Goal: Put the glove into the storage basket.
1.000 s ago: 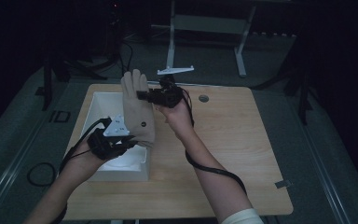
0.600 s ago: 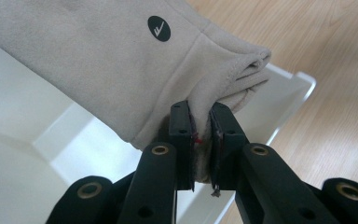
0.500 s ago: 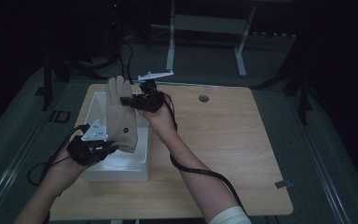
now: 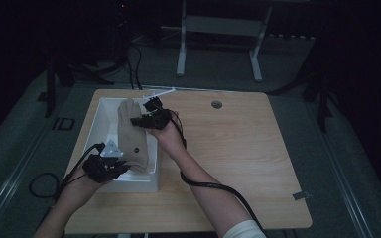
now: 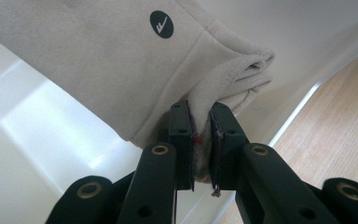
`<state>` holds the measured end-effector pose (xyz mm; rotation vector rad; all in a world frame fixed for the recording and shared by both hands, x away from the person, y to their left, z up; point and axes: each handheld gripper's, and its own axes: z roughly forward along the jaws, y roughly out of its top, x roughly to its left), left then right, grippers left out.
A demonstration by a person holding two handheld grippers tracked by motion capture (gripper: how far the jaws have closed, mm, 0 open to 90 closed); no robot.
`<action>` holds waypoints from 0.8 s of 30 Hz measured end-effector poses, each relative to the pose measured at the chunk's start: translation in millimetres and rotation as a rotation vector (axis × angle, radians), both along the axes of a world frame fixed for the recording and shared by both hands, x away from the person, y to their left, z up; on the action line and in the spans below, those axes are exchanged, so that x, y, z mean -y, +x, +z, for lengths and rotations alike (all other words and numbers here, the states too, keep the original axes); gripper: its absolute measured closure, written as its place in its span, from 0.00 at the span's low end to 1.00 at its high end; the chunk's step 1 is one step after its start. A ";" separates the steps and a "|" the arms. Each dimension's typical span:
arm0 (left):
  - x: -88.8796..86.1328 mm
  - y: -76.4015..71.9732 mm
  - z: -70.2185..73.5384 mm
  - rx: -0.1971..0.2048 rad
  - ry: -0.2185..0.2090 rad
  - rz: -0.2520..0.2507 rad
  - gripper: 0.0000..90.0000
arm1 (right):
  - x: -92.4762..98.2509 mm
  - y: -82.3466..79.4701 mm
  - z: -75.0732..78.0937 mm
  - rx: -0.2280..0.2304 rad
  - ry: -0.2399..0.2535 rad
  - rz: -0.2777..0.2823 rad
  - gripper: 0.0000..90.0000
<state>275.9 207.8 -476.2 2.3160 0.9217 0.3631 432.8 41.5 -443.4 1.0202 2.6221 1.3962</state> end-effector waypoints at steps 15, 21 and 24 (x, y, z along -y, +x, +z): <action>-3.0 10.8 -27.6 -0.089 -0.003 0.043 0.70 | -18.6 5.8 -4.6 0.018 -0.128 -0.005 0.53; -2.1 11.0 -25.0 -0.046 -0.040 0.103 0.51 | -7.7 5.2 -1.1 0.024 -0.108 0.002 0.42; 1.4 11.7 -19.6 -0.024 -0.063 0.136 0.38 | -0.9 2.9 2.0 0.027 -0.088 0.006 0.36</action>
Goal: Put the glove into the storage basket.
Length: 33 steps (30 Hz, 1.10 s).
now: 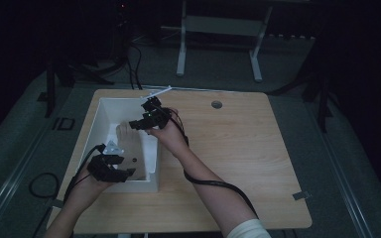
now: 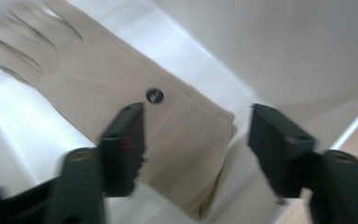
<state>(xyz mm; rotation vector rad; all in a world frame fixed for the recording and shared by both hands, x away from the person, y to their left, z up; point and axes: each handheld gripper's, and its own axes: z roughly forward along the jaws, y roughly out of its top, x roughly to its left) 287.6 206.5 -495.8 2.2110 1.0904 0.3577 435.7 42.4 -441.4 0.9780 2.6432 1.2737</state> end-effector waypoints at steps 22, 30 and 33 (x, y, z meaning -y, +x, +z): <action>52.5 -11.3 68.9 0.196 -0.292 -0.018 0.03 | 83.0 -19.9 31.7 0.063 0.067 0.021 0.19; 83.2 -19.0 75.7 0.212 -0.311 -0.098 0.03 | 117.7 -26.3 27.7 0.081 0.060 -0.002 0.19; 95.3 -21.1 76.9 0.210 -0.310 -0.136 0.03 | 130.7 -28.8 25.7 0.094 0.050 -0.008 0.19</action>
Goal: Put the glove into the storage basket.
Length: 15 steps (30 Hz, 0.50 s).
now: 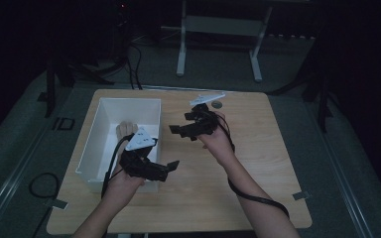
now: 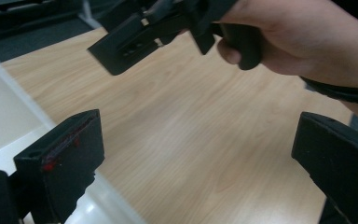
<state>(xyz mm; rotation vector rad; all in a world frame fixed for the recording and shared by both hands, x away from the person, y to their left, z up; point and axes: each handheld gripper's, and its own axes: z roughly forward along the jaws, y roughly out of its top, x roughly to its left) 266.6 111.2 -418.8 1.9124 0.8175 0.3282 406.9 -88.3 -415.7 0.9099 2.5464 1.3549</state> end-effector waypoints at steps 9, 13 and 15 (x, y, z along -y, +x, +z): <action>29.3 -3.9 -3.3 0.019 0.022 -0.070 0.03 | 37.4 -7.5 -9.3 0.012 0.001 -0.024 0.19; 42.3 -5.9 -7.9 0.014 0.019 -0.103 0.03 | 52.3 -11.9 -15.4 0.012 -0.005 -0.030 0.19; 48.9 -6.1 -11.6 0.014 0.029 -0.121 0.03 | 59.6 -14.3 -19.3 0.012 -0.010 -0.032 0.19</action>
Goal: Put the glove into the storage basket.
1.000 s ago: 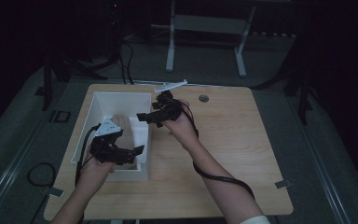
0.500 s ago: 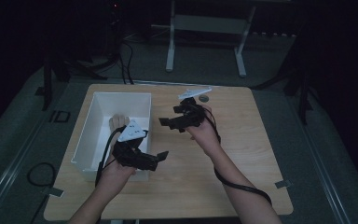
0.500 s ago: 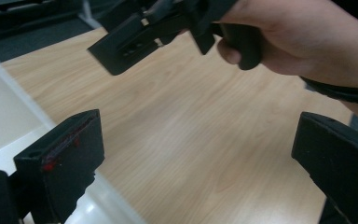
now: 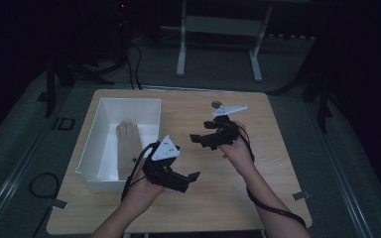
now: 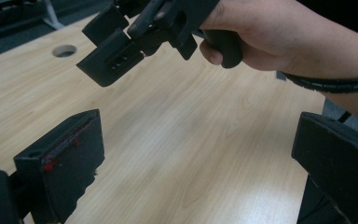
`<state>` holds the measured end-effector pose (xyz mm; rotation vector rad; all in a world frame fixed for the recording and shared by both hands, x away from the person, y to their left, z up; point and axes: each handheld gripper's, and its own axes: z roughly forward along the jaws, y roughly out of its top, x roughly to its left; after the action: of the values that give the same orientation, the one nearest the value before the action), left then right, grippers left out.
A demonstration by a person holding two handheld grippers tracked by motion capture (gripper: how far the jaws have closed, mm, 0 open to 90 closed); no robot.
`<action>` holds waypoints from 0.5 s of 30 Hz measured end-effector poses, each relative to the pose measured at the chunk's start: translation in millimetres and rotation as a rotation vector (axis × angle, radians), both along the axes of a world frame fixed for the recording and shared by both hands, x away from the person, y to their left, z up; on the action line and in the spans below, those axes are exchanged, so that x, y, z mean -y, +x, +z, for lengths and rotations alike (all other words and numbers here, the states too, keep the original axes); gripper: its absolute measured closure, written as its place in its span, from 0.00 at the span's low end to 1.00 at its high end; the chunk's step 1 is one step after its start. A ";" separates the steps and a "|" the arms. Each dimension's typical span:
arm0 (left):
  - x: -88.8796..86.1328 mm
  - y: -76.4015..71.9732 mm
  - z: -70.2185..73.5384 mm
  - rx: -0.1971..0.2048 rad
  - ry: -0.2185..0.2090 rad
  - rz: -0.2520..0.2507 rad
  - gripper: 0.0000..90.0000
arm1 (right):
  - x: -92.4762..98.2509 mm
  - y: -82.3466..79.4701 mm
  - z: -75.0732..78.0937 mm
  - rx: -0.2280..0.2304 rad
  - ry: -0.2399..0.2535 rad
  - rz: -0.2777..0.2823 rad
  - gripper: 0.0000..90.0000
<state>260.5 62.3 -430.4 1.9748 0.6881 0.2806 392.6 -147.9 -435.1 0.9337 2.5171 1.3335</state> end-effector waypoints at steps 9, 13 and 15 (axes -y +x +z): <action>26.4 1.2 -20.2 -0.024 0.009 -0.052 0.03 | 27.5 -9.8 -17.9 0.008 -0.016 -0.001 0.18; 34.4 2.2 -32.5 -0.048 0.000 -0.071 0.03 | 38.2 -13.6 -31.5 -0.005 -0.016 -0.003 0.18; 38.3 2.7 -39.4 -0.054 0.013 -0.077 0.03 | 42.9 -15.5 -39.5 -0.001 -0.019 -0.003 0.17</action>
<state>263.1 24.0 -469.8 2.0221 0.6449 0.1863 377.1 -190.9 -474.6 0.9342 2.5242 1.3058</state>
